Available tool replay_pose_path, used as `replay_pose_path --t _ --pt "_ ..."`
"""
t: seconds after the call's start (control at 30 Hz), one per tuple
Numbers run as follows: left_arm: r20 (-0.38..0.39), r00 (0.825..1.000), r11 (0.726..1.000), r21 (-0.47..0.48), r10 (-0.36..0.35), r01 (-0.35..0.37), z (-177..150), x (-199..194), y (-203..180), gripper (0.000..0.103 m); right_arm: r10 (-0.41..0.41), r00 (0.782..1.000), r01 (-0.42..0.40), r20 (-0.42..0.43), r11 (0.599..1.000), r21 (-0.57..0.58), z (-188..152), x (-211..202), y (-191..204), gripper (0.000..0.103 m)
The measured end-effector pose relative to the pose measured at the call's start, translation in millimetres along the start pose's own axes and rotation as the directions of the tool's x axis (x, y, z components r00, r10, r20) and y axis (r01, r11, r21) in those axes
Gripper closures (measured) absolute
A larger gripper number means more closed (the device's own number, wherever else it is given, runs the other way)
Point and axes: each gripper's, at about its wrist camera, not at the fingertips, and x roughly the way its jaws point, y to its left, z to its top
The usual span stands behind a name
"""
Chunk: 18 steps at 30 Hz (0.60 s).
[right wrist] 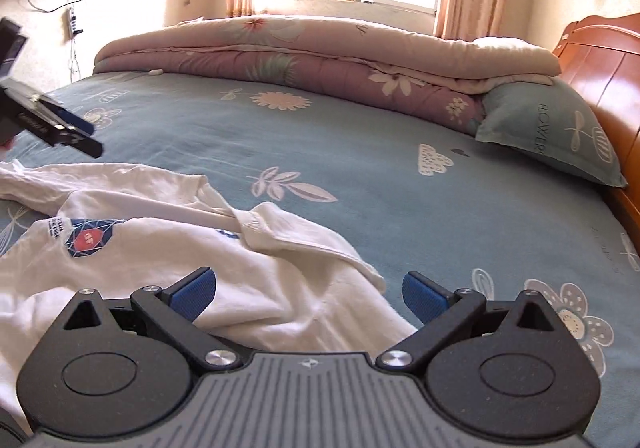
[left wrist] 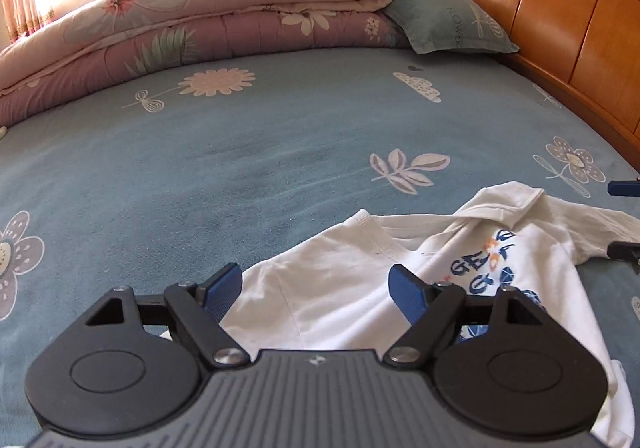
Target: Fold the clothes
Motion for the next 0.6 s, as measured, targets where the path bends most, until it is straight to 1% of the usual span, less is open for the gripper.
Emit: replay_pose_path --t 0.1,0.17,0.27,0.33,0.4,0.43,0.47,0.53,0.57,0.6 --pt "-0.044 0.996 0.997 0.002 -0.077 0.077 9 33 16 0.024 0.038 0.999 -0.038 -0.006 0.998 -0.041 -6 3 13 0.001" --pt "-0.078 0.987 0.990 -0.015 -0.141 0.140 14 51 26 0.024 0.040 0.999 -0.040 -0.011 0.998 -0.052 -10 2 15 0.001" --pt "-0.127 0.964 0.972 -0.044 -0.236 0.232 22 79 42 0.024 0.027 1.000 -0.027 -0.015 0.999 -0.033 -13 0 11 0.001" --pt "-0.158 0.941 0.954 -0.070 -0.300 0.293 26 97 53 0.024 0.023 1.000 -0.023 -0.010 1.000 0.006 -15 -1 4 0.000" --pt "-0.185 0.903 0.920 -0.139 -0.388 0.367 26 109 63 0.024 0.019 1.000 -0.019 -0.008 0.999 0.039 -17 0 -2 0.000" --pt "-0.184 0.885 0.901 -0.168 -0.428 0.401 24 111 66 0.024 0.013 1.000 -0.013 -0.009 0.999 0.052 -18 0 -5 0.000" --pt "-0.183 0.862 0.877 -0.197 -0.472 0.439 23 112 70 0.024 0.007 1.000 -0.006 -0.010 0.998 0.064 -19 1 -7 0.000" --pt "-0.191 0.783 0.800 -0.259 -0.592 0.542 16 111 75 0.024 0.001 1.000 0.000 -0.014 0.997 0.080 -22 2 -9 0.000" --pt "-0.200 0.759 0.780 -0.267 -0.620 0.567 12 111 75 0.024 0.004 1.000 -0.003 -0.014 0.996 0.090 -24 3 -10 0.000" --pt "-0.199 0.757 0.778 -0.268 -0.622 0.569 13 115 76 0.024 0.008 1.000 -0.007 -0.011 0.995 0.101 -25 3 -11 0.000"
